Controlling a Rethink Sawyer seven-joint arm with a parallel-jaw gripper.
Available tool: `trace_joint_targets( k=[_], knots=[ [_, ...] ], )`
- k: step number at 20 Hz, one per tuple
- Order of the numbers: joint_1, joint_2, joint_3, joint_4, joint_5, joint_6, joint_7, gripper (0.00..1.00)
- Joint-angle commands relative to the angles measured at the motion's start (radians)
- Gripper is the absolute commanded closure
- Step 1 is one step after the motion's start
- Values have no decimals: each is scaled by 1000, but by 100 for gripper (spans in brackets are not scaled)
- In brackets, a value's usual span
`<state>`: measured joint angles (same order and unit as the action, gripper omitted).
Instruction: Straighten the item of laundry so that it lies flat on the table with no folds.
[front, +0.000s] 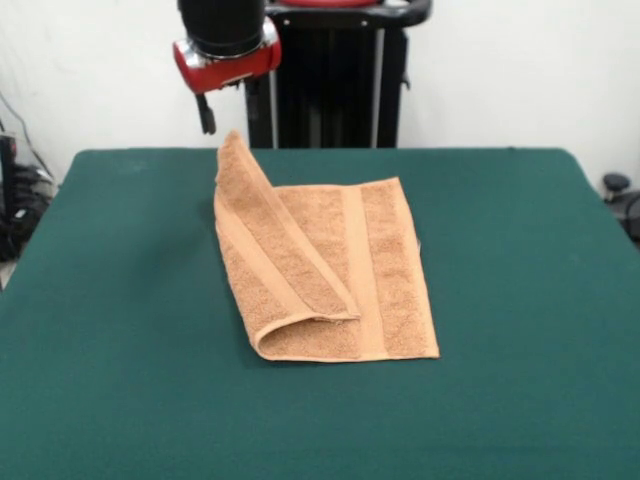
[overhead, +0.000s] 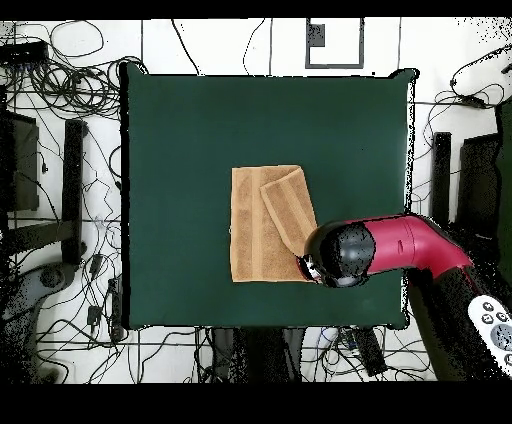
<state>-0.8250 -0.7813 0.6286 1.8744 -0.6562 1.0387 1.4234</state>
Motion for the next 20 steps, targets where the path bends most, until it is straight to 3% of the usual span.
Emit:
trace_joint_targets(
  k=[1, 20],
  knots=[
    [62, 58, 52, 51, -95, -93, -141, 0],
    [81, 71, 35, 74, -126, -131, -93, 0]
  ],
)
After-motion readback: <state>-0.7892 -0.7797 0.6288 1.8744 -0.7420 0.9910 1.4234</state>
